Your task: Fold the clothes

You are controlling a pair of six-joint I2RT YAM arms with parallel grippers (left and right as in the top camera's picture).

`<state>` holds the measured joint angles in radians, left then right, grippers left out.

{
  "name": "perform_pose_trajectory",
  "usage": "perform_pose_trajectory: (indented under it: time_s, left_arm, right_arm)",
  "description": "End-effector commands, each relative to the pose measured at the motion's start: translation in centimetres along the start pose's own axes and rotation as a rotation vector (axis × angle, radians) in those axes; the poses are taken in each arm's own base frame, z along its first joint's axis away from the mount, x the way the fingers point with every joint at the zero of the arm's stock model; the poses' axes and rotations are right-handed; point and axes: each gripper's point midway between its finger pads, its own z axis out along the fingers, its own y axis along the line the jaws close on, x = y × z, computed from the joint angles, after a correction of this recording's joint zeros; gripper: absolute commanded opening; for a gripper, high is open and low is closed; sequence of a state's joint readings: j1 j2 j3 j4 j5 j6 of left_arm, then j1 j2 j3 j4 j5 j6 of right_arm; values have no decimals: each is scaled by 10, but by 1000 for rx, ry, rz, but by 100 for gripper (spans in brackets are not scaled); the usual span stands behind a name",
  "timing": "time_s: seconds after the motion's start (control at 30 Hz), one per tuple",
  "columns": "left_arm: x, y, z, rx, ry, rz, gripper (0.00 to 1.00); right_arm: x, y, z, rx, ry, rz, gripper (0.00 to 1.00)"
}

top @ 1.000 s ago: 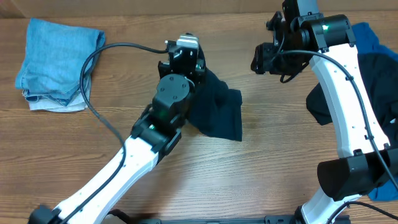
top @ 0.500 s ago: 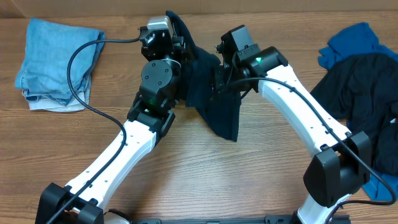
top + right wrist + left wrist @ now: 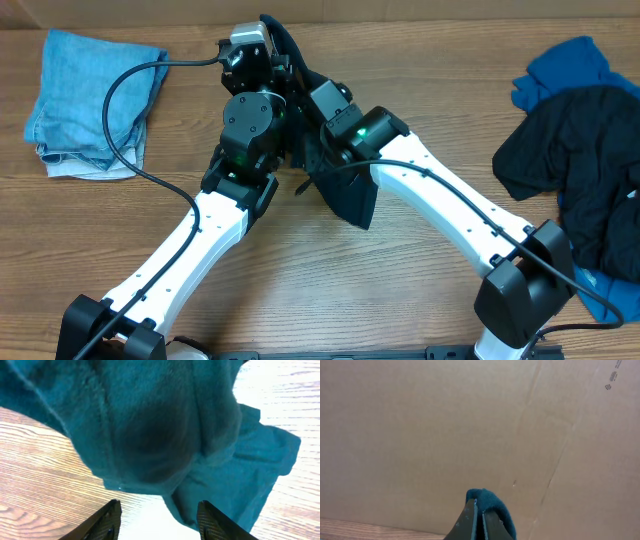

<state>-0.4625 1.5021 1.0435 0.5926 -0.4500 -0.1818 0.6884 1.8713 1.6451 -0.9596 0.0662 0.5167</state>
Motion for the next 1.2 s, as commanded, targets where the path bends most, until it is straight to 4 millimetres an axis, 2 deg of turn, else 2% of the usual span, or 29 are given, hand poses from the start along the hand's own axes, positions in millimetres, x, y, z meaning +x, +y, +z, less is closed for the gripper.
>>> perform_pose_trajectory:
  time_s: [0.0, 0.07, 0.17, 0.37, 0.43, 0.63, 0.7, 0.77, 0.93, 1.03, 1.07, 1.17]
  left_arm:
    - [-18, 1, 2, -27, -44, -56, 4]
    - [-21, 14, 1, -101, -64, -108, 4]
    - [-28, 14, 2, -106, -82, -175, 4]
    - [-68, 9, 5, -97, -164, -364, 4]
    - [-76, 7, 7, -93, -168, -402, 4]
    - [-76, 6, 8, -93, -154, -482, 4]
    - [-76, 6, 8, -91, -155, -510, 4]
    - [-76, 6, 8, -91, -156, -514, 4]
    - [-76, 4, 8, -80, -152, -514, 4]
    - [-77, 4, 8, -78, -155, -517, 4]
    - [-77, 4, 8, -77, -157, -533, 4]
    - [-77, 2, 8, -63, -153, -543, 4]
  right_arm:
    - [-11, 2, -24, -16, -71, 88, 51]
    - [-22, 0, -38, -19, -133, 144, 48]
    - [-43, 13, -58, -94, -230, 186, 44]
    - [-57, 18, -63, -123, -289, 228, 42]
    - [-61, 20, -64, -134, -305, 215, 42]
    - [-69, 32, -68, -176, -340, 212, 43]
    - [-70, 39, -70, -205, -345, 220, 39]
    - [-69, 41, -67, -224, -332, 285, 33]
    - [-70, 53, -47, -271, -301, 301, 33]
    - [-73, 59, -44, -299, -328, 306, 33]
    - [-72, 62, -39, -325, -325, 318, 34]
    - [-66, 65, -30, -345, -319, 309, 50]
